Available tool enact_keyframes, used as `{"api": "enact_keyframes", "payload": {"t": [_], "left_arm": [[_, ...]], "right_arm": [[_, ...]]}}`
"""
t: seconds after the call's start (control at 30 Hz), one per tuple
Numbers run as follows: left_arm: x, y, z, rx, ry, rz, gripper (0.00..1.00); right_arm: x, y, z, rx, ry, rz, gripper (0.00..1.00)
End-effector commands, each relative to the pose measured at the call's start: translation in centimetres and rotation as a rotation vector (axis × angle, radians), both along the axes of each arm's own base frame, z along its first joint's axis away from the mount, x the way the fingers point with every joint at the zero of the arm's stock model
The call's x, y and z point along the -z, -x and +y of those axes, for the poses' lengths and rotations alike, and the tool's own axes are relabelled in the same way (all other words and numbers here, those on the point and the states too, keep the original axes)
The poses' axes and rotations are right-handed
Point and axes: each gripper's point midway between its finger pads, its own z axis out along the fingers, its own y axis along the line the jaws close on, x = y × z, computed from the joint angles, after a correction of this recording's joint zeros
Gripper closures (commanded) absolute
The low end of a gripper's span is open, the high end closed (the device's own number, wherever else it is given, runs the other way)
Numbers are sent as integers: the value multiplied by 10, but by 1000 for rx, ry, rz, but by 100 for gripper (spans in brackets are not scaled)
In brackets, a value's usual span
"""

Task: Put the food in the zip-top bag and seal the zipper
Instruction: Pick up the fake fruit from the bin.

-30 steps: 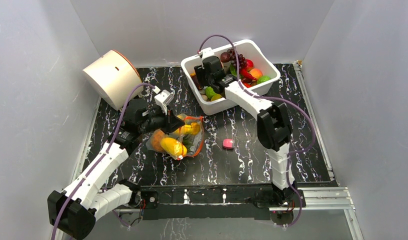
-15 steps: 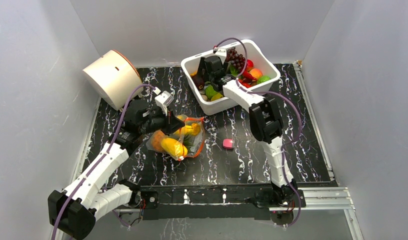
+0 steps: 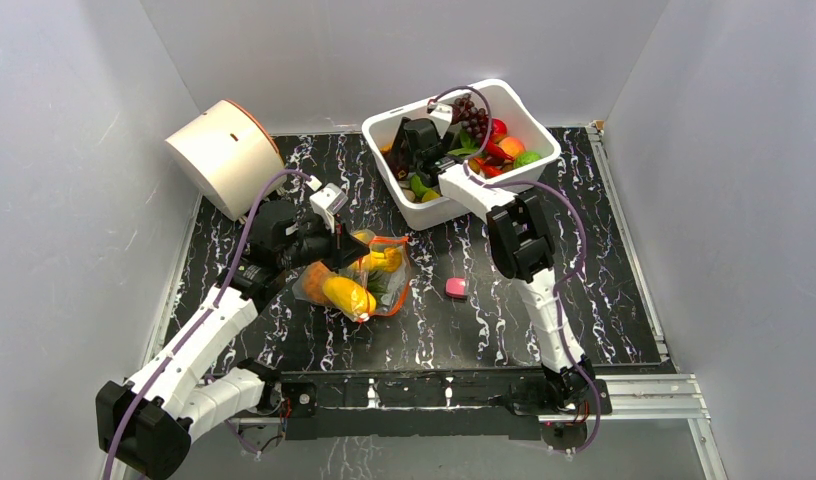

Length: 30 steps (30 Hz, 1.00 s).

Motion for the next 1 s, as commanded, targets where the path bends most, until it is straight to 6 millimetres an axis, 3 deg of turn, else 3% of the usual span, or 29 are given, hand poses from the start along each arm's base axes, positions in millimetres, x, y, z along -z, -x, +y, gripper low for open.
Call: {"api": "enact_keyframes", "payload": {"t": [0.0,0.27,0.37,0.5,0.7,0.97], "left_arm": [[-13,3,-2,26,22,-50,100],[-13,3,-2,25,22,-53,100],[-13,3,-2,24,21,-56,100],[-14,3,-2,22,23,-60,100],[-14,4,-1,22,21,-61,100],[-14,3,0,13,18,-63,100]], "right_arm": [[-32,-22,4,54,-76,-124,19],[-19,-33,7,68,-123,-121,30],[-20,-36,8,62,-133,-126,50],[-19,-36,6,68,-142,-125,59],[-28,-32,2,65,-138,-145,62],[-54,-21,2,8,-138,-183,64]]}}
